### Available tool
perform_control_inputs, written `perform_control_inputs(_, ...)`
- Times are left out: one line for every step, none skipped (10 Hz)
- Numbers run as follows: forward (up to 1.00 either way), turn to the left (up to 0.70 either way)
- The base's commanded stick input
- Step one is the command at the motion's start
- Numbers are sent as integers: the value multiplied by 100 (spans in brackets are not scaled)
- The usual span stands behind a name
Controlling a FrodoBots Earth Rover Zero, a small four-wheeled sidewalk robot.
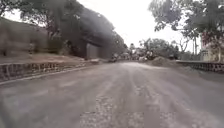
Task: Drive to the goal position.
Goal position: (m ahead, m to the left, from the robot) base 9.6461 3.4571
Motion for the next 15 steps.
perform_control_inputs(70, 0)
perform_control_inputs(70, 0)
perform_control_inputs(70, 0)
perform_control_inputs(70, 0)
perform_control_inputs(70, 0)
perform_control_inputs(70, 0)
perform_control_inputs(70, 0)
perform_control_inputs(70, 0)
perform_control_inputs(70, 0)
perform_control_inputs(70, 0)
perform_control_inputs(70, 0)
perform_control_inputs(70, 0)
perform_control_inputs(70, 0)
perform_control_inputs(70, 0)
perform_control_inputs(70, 0)
